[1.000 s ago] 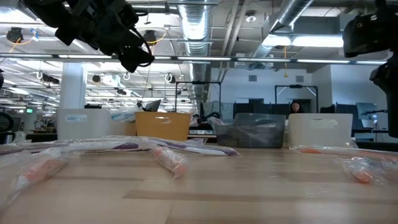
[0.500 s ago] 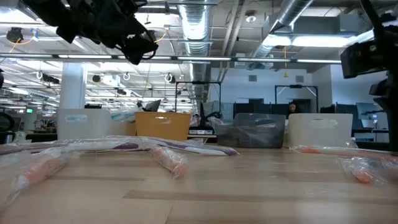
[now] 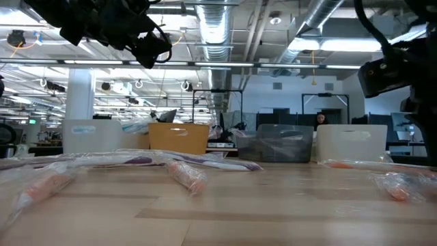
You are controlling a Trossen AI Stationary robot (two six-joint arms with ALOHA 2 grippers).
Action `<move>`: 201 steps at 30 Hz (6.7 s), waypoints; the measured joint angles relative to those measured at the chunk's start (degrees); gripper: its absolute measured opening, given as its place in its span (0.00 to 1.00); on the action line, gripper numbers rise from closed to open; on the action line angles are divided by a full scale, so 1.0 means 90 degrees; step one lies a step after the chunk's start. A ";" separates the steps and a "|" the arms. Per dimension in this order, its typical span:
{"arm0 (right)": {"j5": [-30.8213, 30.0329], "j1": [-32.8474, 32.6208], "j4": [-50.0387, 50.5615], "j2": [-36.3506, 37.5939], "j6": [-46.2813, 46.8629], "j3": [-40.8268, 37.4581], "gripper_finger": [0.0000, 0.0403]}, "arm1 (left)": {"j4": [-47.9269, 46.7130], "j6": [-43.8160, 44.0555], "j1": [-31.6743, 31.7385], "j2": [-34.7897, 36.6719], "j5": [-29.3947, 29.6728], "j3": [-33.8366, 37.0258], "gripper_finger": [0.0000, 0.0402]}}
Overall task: Pick & Place Toothbrushes
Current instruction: Put the orange toothbrush into the yellow bin
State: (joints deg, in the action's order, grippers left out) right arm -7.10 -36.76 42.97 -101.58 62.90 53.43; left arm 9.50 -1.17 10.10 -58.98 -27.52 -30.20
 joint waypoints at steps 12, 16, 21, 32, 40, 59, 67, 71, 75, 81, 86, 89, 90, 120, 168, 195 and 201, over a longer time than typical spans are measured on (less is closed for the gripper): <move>0.0781 0.0465 -0.0059 0.0002 -0.0661 -0.0005 0.48 | -0.0002 0.0000 0.0001 0.0000 0.0001 0.0000 0.59; 0.0851 0.0576 -0.0015 0.0002 -0.0725 -0.0005 0.33 | -0.0002 -0.0002 0.0001 0.0000 0.0002 0.0000 0.59; 0.0874 0.0594 0.0007 0.0003 -0.0723 -0.0005 0.12 | -0.0004 -0.0002 0.0001 0.0000 0.0000 0.0000 0.59; 0.0938 0.0594 0.0052 0.0010 -0.0719 0.0005 0.10 | 0.0002 -0.0013 0.0001 -0.0002 0.0002 0.0139 0.59; 0.0972 0.0553 0.0523 -0.0058 -0.0780 0.0325 0.04 | 0.0645 -0.0208 0.0003 -0.0002 0.0135 0.0668 0.59; -0.0334 0.0003 0.2155 -0.0073 -0.0788 0.2044 0.00 | 0.1678 -0.0465 -0.0206 -0.0002 -0.0336 0.0838 0.59; -0.2581 -0.0042 0.1807 -0.0061 -0.1792 0.2789 0.00 | 0.2195 -0.1177 -0.0793 -0.0002 -0.0279 0.0838 0.59; -0.3433 0.0149 0.1153 -0.0056 -0.2764 0.2987 0.00 | 0.2478 -0.1182 -0.1015 -0.0002 -0.0021 0.0838 0.59; -0.4169 0.0342 0.0440 -0.0056 -0.3667 0.3124 0.00 | 0.2618 -0.1180 -0.1170 -0.0067 0.0551 0.0838 0.59; -0.4509 0.0634 -0.0687 -0.0053 -0.5011 0.3366 0.00 | 0.3622 -0.1331 -0.1201 -0.0720 0.0800 0.0842 0.59; -0.4396 0.0875 -0.1520 -0.0049 -0.5931 0.3419 0.00 | 0.5018 -0.1391 -0.1201 -0.1625 0.0800 0.0843 0.59; -0.4321 0.1022 -0.1652 -0.0049 -0.6106 0.3419 0.00 | 0.5896 -0.1394 -0.1201 -0.2135 0.0799 0.0843 0.59; -0.4218 0.1078 -0.1664 -0.0049 -0.6135 0.3419 0.00 | 0.6172 -0.1394 -0.1201 -0.2265 0.0832 0.0843 0.59; -0.3688 0.1651 -0.1688 -0.0049 -0.6201 0.3415 0.00 | 0.6499 -0.1845 -0.1284 -0.2679 0.0857 0.0355 0.38; -0.4760 -0.0519 0.1871 -0.0046 -0.0749 0.3415 0.48 | -0.1576 -0.1754 0.0025 -0.0442 0.4218 -0.1982 0.04; -0.4902 -0.0652 0.2155 -0.0046 -0.0409 0.3415 0.48 | -0.3745 -0.0652 0.2935 -0.3556 0.1343 -0.4384 0.04; -0.4900 -0.0650 0.2188 -0.0046 -0.0412 0.3415 0.48 | -0.3733 -0.0651 0.2930 -0.3924 0.1338 -0.4384 0.04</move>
State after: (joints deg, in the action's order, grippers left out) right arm -51.20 -42.61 62.66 -102.00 59.20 84.16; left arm -24.10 -7.04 36.47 -94.30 -15.49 -69.65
